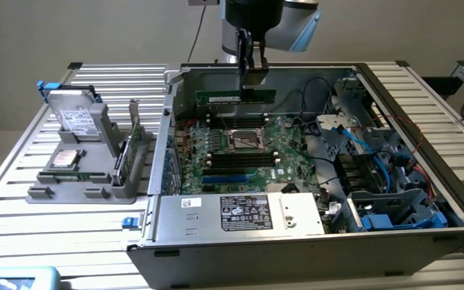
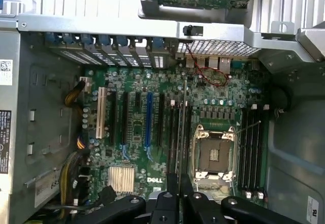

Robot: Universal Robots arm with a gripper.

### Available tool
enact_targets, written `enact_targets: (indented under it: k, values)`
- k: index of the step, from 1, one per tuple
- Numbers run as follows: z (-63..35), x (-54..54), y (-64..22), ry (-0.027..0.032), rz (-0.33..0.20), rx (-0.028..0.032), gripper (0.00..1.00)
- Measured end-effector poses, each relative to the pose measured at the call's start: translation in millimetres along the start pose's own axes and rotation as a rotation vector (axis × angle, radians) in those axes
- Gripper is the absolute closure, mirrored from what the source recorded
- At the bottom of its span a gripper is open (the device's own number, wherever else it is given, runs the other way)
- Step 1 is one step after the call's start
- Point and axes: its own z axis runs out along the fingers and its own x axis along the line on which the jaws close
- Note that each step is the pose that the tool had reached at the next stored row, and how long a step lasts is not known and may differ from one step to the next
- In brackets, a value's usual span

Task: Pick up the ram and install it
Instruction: 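Pick up the ram and move it above insertion slot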

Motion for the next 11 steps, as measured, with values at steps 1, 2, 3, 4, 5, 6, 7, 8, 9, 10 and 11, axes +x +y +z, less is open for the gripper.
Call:
enact_targets:
  k: [1, 2, 3, 4, 5, 6, 7, 8, 9, 10, 11]
  values:
    - [1.4, -2.7, -1.4, 0.0000, -0.001, 0.0001, 0.86]
    - [2.8, -4.7, -3.3, 0.0000, -0.001, 0.0001, 0.86]
    - [4.0, -6.2, -5.8, 0.0000, -0.002, 0.0001, 0.86]
    - [5.1, -7.3, -8.6, 0.0001, -0.002, 0.0001, 0.86]
    - [6.4, -8.1, -11.2, 0.0001, -0.003, 0.0001, 0.86]
    - [7.6, -8.9, -13.3, 0.0001, -0.003, 0.0001, 0.86]
    - [8.9, -9.7, -14.5, 0.0001, -0.003, 0.0001, 0.86]
    - [10.1, -10.9, -14.9, 0.0001, -0.003, 0.0001, 0.86]
    - [11.3, -13.3, -15.3, 0.0010, -0.003, 0.0001, 0.86]
    - [12.3, -16.3, -15.8, 0.0025, -0.003, 0.0000, 0.86]
    - [12.6, -17.9, -15.9, 0.0047, -0.003, -0.0003, 0.86]
